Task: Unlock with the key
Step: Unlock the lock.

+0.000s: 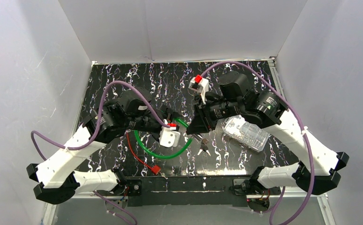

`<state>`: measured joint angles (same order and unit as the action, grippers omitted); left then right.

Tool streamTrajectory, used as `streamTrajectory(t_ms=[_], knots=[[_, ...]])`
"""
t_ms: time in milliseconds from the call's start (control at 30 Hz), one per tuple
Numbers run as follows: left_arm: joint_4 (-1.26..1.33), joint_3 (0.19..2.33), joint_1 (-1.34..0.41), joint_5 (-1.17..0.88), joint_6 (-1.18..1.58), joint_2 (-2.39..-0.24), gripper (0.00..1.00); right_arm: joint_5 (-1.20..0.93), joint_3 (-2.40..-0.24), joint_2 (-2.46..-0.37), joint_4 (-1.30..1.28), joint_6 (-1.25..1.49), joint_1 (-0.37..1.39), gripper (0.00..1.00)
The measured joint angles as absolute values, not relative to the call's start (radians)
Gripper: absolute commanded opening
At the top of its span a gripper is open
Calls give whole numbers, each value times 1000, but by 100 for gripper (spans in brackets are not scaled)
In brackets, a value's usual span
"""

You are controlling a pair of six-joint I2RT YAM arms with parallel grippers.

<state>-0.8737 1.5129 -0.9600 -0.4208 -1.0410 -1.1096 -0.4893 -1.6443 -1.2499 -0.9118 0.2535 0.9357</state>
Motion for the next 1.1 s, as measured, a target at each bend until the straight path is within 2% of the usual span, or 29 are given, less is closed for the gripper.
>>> streamTrajectory(t_ms=[67, 167, 333, 533, 567, 667, 767, 933, 967, 1033, 1100], knots=[[-875, 1514, -961, -434, -1050, -1117, 27, -488, -1660, -1263, -913, 253, 945, 1], [-870, 1514, -962, -449, -1059, -1123, 23, -487, -1664, -1274, -919, 254, 956, 1], [-868, 1514, -979, -476, -1064, -1117, 30, -476, -1673, -1299, -910, 255, 961, 1], [-870, 1511, -1000, -458, -1065, -1110, 25, -471, -1693, -1340, -895, 258, 971, 1], [-869, 1510, -1002, -453, -1065, -1108, 28, -470, -1693, -1340, -892, 259, 972, 1], [-862, 1492, -1010, -434, -1070, -1094, 46, -464, -1693, -1340, -888, 260, 977, 1], [-860, 1459, -1015, -413, -1075, -1075, 47, -451, -1693, -1339, -882, 263, 980, 1], [-845, 1406, -1017, -353, -1095, -1072, 33, -452, -1692, -1336, -845, 269, 1003, 1], [-839, 1398, -1017, -339, -1101, -1072, 25, -453, -1692, -1334, -836, 272, 1006, 1], [-827, 1385, -1017, -315, -1105, -1072, 1, -456, -1690, -1329, -822, 278, 1011, 1], [-796, 1381, -1017, -299, -1099, -1071, 0, -459, -1686, -1325, -822, 286, 1014, 1]])
